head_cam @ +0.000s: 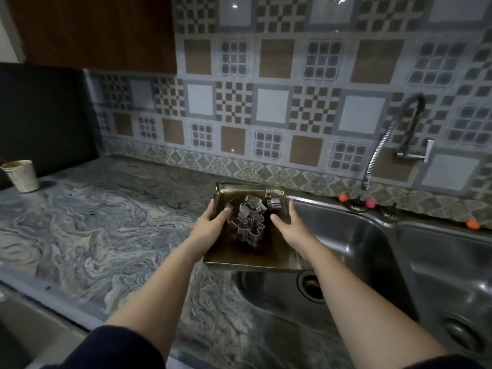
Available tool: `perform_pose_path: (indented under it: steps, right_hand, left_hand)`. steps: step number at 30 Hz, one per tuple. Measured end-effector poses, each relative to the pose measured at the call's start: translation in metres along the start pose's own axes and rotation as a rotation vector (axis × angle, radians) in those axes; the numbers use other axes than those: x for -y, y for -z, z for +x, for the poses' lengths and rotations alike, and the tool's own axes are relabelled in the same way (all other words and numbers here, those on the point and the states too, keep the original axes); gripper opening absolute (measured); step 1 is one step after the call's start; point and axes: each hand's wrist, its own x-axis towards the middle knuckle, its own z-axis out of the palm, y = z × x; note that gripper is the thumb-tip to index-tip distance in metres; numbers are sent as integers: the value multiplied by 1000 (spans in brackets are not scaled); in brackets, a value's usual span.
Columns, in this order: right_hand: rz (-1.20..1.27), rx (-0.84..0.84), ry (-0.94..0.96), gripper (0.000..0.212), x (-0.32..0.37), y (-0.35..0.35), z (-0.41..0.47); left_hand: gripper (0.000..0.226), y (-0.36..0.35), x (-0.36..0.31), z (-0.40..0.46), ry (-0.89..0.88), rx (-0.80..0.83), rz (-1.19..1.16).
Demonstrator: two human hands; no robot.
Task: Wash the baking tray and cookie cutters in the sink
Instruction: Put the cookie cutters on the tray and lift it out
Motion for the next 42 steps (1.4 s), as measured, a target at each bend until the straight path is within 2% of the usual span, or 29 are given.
perform_pose_path:
  steps: [3,10,16,20,23,29,34,42]
  right_hand:
    - [-31,-7,59,81,12,-32,25]
    - [-78,-82,9,77,40,-102,88]
    - [-72,-174,-73,75,32,-137,132]
    - [-53,-235,-94,73,20,-142,160]
    - [-21,-258,-98,76,12,-139,183]
    - [-36,-236,-123,78,6,-121,232]
    - [-133,-235,-128,82,-7,-115,267]
    - [-224,-266,-122,80,-15,-110,299]
  left_hand:
    - [66,28,4,32,-42,-6,16]
    - [64,93,9,127,-74,64,116]
    - [65,105,20,196,-19,128,235]
    - [58,89,26,232,-18,183,235]
    - [53,79,32,261,-38,207,152]
    - [62,58,40,306,-26,318,61]
    - [49,43,36,342,-100,303,202]
    - [52,34,31,381,-95,249,467]
